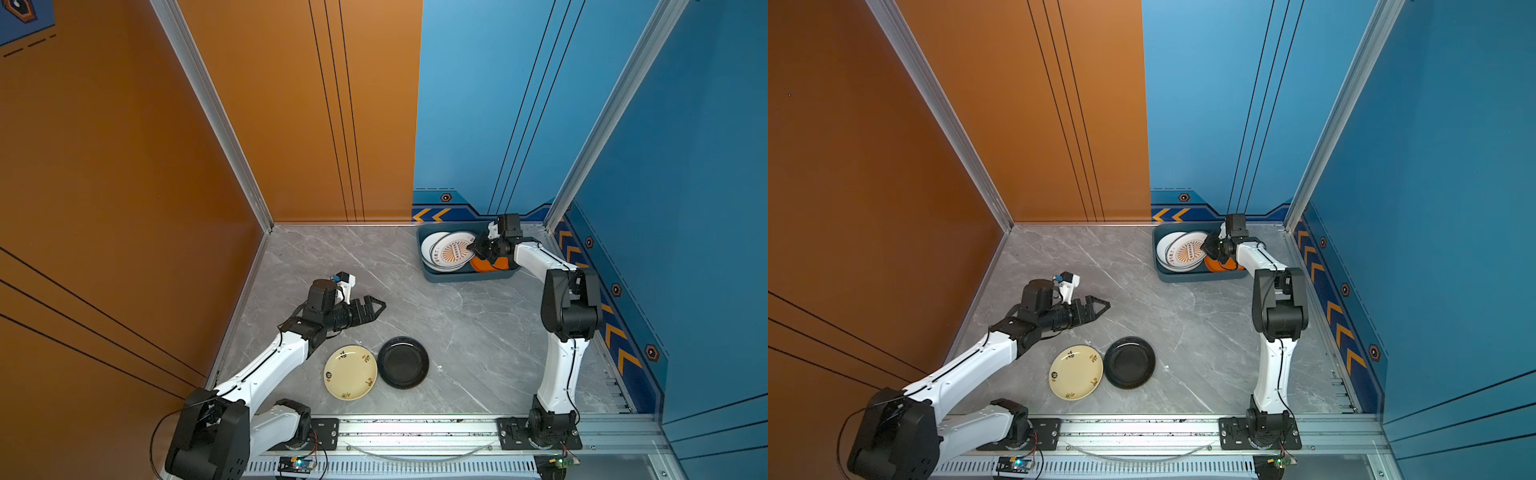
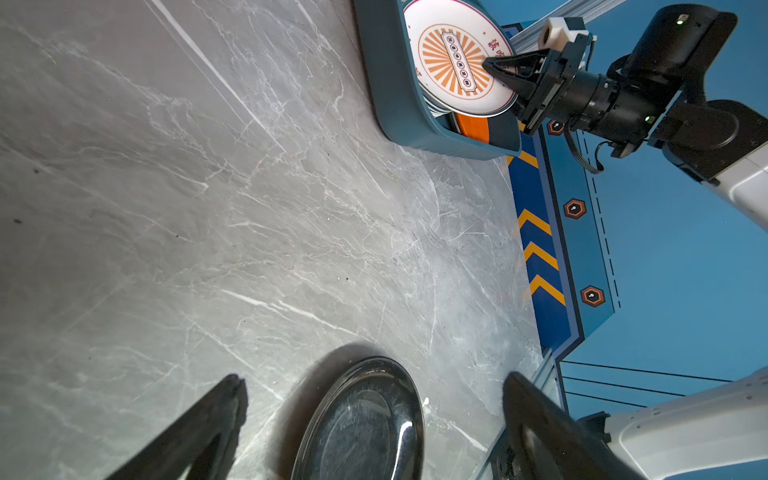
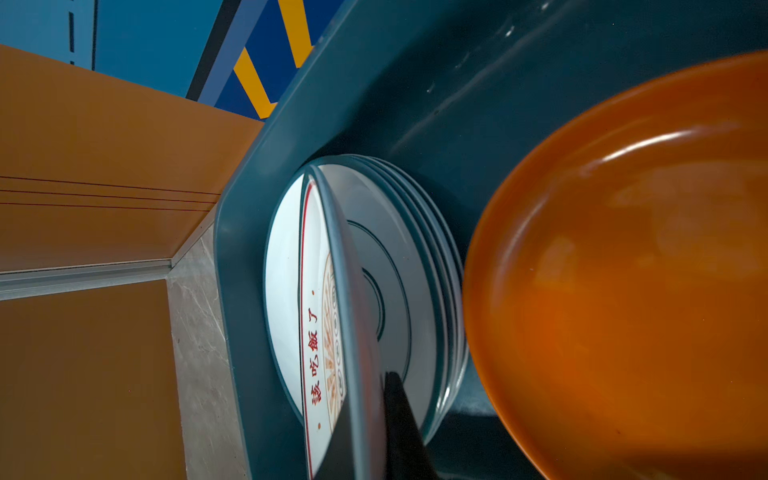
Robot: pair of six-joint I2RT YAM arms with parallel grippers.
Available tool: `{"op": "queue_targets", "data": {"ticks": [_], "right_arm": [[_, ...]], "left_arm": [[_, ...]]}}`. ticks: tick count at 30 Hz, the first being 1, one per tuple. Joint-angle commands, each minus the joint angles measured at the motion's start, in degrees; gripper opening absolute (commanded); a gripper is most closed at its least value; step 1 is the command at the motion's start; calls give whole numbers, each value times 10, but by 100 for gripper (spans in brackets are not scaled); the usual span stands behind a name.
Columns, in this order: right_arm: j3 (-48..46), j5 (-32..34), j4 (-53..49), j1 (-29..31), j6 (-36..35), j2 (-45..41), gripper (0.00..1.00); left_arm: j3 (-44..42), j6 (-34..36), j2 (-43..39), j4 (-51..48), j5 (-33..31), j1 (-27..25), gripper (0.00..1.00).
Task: Place the plates into the plastic bin on the countertop
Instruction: 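Lower the sunburst plate onto the stack in the bin and open the right gripper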
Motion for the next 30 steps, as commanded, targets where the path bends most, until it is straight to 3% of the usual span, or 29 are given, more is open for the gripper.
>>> {"op": "queue_targets", "data": {"ticks": [1,9,15,30], "right_arm": [[26,39,-60,12,-32,20,11],[69,60,-109,19,-60,43,29],[86,80,-135,25,-81,43,38],[122,167,-196,50,-152,13,43]], "left_arm": [[4,13,-1,-10,5,7,98],[1,11,0,-6,10,8,98],[0,12,-5,-10,11,9,98],[-9,12,-21,-17,11,9,98]]}}
